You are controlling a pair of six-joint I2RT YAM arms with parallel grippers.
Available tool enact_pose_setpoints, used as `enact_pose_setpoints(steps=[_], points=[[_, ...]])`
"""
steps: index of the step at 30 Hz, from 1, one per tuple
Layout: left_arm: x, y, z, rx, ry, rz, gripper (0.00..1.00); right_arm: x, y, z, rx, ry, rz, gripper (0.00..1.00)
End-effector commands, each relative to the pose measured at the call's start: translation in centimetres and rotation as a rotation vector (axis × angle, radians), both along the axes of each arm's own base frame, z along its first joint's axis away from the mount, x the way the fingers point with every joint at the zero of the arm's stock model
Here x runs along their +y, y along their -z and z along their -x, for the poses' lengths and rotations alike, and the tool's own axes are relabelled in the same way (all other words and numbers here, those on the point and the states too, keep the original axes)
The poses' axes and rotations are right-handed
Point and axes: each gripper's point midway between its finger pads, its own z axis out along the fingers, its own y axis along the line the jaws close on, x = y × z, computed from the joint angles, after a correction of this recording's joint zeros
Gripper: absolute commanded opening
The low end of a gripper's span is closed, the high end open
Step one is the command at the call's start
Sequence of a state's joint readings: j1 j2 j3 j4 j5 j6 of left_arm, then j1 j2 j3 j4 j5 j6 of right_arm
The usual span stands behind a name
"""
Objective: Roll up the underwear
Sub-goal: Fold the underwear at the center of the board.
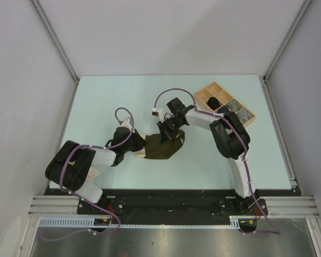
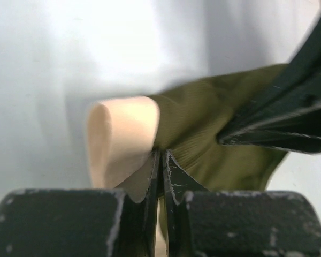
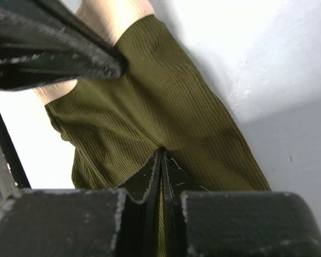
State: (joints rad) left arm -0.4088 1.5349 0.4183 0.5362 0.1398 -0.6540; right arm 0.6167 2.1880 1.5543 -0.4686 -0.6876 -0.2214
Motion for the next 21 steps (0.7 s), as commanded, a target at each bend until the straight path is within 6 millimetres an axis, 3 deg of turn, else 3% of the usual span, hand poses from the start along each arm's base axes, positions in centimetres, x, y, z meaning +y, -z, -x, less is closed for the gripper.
enact_pose_setpoints(steps=[1, 5, 12, 21], points=[[1.5, 0.8, -1.6, -0.009, -0.066, -0.040, 0.09, -0.7, 0.1, -1.1, -0.033, 0.010, 0.036, 0.06], [1.2, 0.9, -2.2, -0.006, -0.054, -0.042, 0.10, -1.6, -0.1, -1.3, -0.017, 0.013, 0.036, 0.08], [1.2, 1.3, -2.2, 0.005, -0.051, -0.037, 0.09, -4.3, -3.3, -0.8, -0.008, -0.025, -0.016, 0.12], [1.2, 1.2, -2.4, 0.003, -0.050, -0.029, 0.10, -7.0, -4.3, -1.0, -0.027, 0.011, 0.003, 0.14]])
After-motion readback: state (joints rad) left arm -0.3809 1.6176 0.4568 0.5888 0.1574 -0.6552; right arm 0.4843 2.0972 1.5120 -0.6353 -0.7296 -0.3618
